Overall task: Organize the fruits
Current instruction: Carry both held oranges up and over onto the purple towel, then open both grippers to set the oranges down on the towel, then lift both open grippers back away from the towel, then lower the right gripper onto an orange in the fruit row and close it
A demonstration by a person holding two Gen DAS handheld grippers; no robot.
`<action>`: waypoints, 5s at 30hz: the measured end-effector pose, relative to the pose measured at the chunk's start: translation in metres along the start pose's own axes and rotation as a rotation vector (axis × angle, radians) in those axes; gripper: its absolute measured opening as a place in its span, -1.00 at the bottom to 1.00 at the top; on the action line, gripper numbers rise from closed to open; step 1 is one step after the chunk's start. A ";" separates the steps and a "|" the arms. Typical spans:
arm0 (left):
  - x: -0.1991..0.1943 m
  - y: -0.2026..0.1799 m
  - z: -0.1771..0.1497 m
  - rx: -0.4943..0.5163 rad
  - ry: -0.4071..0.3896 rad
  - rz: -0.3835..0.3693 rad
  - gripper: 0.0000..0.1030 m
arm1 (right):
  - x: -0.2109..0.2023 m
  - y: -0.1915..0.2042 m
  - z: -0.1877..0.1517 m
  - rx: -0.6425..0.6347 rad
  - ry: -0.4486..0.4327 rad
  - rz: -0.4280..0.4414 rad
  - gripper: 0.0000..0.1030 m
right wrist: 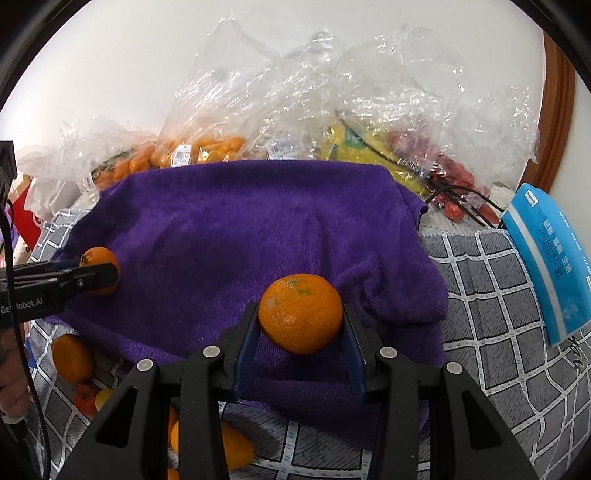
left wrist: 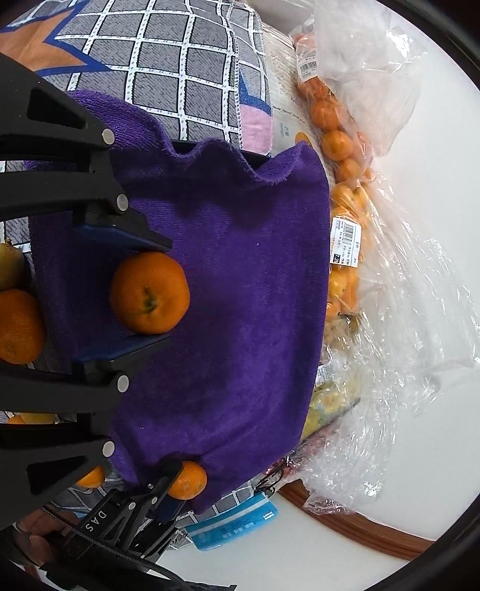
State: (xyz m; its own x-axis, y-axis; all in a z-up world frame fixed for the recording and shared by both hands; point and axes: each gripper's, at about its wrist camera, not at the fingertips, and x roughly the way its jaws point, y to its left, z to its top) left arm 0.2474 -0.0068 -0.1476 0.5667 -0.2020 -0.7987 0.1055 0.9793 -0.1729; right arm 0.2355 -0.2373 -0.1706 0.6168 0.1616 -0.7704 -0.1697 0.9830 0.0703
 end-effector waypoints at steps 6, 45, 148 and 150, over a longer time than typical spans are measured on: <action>-0.001 -0.001 -0.001 0.002 -0.004 -0.002 -0.17 | -0.003 -0.003 0.000 0.019 0.006 0.013 -0.16; -0.171 -0.009 -0.093 0.047 -0.183 -0.019 0.56 | -0.190 0.044 -0.067 0.061 -0.199 -0.027 0.78; -0.091 0.031 -0.097 -0.026 -0.041 0.054 0.50 | -0.079 0.045 -0.086 0.058 0.015 0.091 -0.10; -0.091 0.032 -0.097 -0.028 -0.039 0.056 0.50 | -0.073 0.048 -0.088 0.040 0.035 0.069 -0.13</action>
State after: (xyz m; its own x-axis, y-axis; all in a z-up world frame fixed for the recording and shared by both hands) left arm 0.1200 0.0416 -0.1361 0.6026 -0.1462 -0.7845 0.0505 0.9881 -0.1453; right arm 0.1148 -0.2096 -0.1663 0.5773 0.2268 -0.7844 -0.1798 0.9724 0.1488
